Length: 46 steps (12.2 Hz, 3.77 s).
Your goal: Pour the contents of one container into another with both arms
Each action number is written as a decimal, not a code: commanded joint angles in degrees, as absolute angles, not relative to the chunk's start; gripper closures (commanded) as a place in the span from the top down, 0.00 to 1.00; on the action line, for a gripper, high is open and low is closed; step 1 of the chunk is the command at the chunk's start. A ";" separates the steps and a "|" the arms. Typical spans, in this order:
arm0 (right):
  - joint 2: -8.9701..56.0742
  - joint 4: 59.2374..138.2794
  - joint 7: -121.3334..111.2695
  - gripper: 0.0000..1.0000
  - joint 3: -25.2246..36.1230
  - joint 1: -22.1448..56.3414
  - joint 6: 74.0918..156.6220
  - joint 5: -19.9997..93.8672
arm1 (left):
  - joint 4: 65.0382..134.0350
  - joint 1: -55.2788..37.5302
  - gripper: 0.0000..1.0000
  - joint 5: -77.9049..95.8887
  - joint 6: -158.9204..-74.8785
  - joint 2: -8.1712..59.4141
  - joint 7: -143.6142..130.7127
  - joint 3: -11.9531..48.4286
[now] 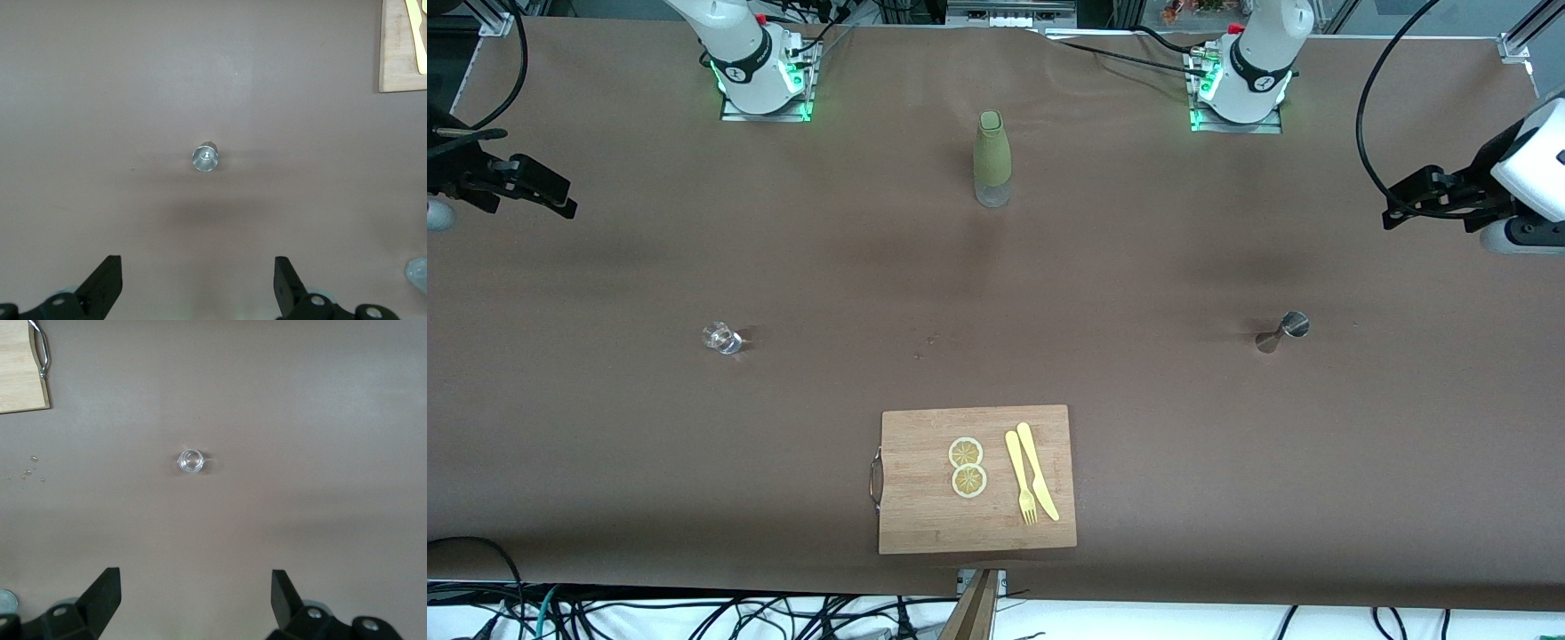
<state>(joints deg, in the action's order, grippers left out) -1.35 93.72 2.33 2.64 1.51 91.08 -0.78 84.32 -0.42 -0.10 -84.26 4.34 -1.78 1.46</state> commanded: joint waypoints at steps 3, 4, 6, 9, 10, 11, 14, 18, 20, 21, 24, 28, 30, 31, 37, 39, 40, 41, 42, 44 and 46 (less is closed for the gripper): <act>-1.58 93.60 1.67 1.00 2.37 1.23 90.70 -0.09 | 85.34 0.62 1.00 -1.32 -85.69 3.08 -0.79 1.93; -1.58 93.60 1.67 1.00 2.37 1.14 90.70 -0.09 | 85.34 0.62 1.00 -1.41 -85.61 2.99 -0.79 2.02; -1.58 93.60 1.67 1.00 2.37 1.14 90.70 -0.09 | 85.34 0.62 1.00 -1.41 -85.26 3.08 -0.44 1.85; -1.58 93.60 1.67 1.00 2.37 1.14 90.70 -0.09 | 85.25 0.53 1.00 -1.32 -85.34 3.60 -0.53 1.85; -1.67 93.60 1.67 1.00 2.37 1.14 90.70 -0.09 | 85.25 0.44 1.00 -1.58 -85.34 3.69 -0.61 2.02; -1.58 93.60 1.67 1.00 2.37 1.14 90.70 -0.09 | 85.43 0.00 1.00 -1.93 -85.08 3.78 -1.22 2.11; -1.58 93.60 1.67 1.00 2.37 1.14 90.70 -0.09 | 85.25 -0.26 1.00 -2.11 -84.02 3.87 -1.67 2.29; -1.58 93.60 1.67 1.00 2.37 1.14 90.70 -0.09 | 85.43 -0.26 1.00 -1.85 -84.11 3.87 -1.58 2.55; -1.58 93.60 1.67 1.00 2.37 1.14 90.70 -0.09 | 85.34 0.26 1.00 -2.02 -84.29 4.65 -0.71 2.46; -1.58 93.60 1.67 1.00 2.37 1.23 90.79 -0.09 | 84.99 0.52 1.00 -1.93 -84.37 5.09 -0.53 2.37; -1.58 93.60 1.67 1.00 2.37 1.14 90.88 -0.09 | 84.90 0.53 1.00 -1.58 -84.38 5.54 -0.53 2.29; -1.58 93.60 1.67 1.00 2.37 1.14 90.79 -0.09 | 84.73 0.18 1.00 -1.32 -84.20 5.45 -0.79 2.55; -1.58 93.60 1.67 1.00 2.37 1.14 90.62 -0.09 | 84.73 0.35 1.00 -0.80 -84.11 5.45 -0.70 2.55; -1.58 93.60 1.67 1.00 2.37 1.14 90.62 -0.09 | 84.73 0.35 1.00 -0.09 -84.02 5.45 -0.70 2.55; -1.58 93.60 1.67 1.00 2.37 1.14 90.62 -0.09 | 84.90 -0.35 1.00 0.61 -83.94 5.54 -1.23 2.64; -1.58 93.60 1.67 1.00 2.37 1.14 90.62 -0.09 | 84.99 -0.26 1.00 1.84 -84.37 5.62 -0.80 2.64; -1.58 93.60 1.58 1.00 2.37 1.14 90.62 -0.09 | 84.99 -0.18 1.00 2.02 -84.81 5.62 -0.70 2.64; -1.58 93.60 1.67 1.00 2.37 1.23 90.62 -0.09 | 85.16 -0.18 1.00 2.02 -84.90 5.54 -0.70 2.64; -1.58 93.60 1.67 1.00 2.37 1.14 90.53 -0.09 | 85.25 -0.09 1.00 2.02 -84.82 5.54 -0.62 2.64; -1.58 93.60 1.67 1.00 2.37 1.14 90.53 -0.09 | 85.43 0.44 1.00 2.02 -84.81 5.54 -0.53 2.64; -1.67 93.60 1.67 1.00 2.37 1.23 90.44 -0.09 | 85.95 0.53 1.00 2.63 -84.99 5.54 -0.44 2.64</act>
<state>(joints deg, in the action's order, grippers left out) -1.34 93.73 2.32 2.57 1.51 91.03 -0.78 85.40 -0.01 0.87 -84.59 5.69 -1.70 2.56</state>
